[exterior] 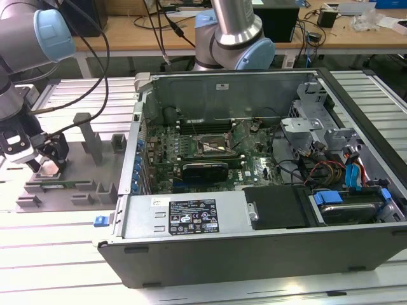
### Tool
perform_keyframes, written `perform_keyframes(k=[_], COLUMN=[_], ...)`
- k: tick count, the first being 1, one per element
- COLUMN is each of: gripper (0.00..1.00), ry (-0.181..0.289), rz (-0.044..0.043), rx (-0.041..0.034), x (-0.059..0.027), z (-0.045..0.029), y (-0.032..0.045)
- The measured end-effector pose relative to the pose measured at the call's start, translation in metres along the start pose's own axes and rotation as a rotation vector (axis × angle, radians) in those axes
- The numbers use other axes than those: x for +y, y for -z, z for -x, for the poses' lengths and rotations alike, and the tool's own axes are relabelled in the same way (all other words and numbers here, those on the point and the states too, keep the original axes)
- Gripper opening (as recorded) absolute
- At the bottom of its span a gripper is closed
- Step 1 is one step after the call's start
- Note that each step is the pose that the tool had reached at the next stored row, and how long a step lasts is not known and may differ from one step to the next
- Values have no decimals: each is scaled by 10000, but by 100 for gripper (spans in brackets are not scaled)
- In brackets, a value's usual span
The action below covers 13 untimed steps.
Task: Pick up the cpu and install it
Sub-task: 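Pick up the cpu and move it towards the insertion slot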
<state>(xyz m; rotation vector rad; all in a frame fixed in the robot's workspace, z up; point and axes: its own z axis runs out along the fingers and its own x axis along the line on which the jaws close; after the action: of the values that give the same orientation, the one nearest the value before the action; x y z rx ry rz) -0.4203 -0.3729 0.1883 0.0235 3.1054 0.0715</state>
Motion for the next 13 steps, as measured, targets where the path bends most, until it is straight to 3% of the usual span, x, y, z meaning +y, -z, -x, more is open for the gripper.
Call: perform_keyframes(k=[8,10,13], gripper=[66,58,55], ry=[6,7,7], rz=[1,1,1], rx=[0,1,1], x=[7,7,7], z=[-1,-1,-1], y=[-1,-1,-1])
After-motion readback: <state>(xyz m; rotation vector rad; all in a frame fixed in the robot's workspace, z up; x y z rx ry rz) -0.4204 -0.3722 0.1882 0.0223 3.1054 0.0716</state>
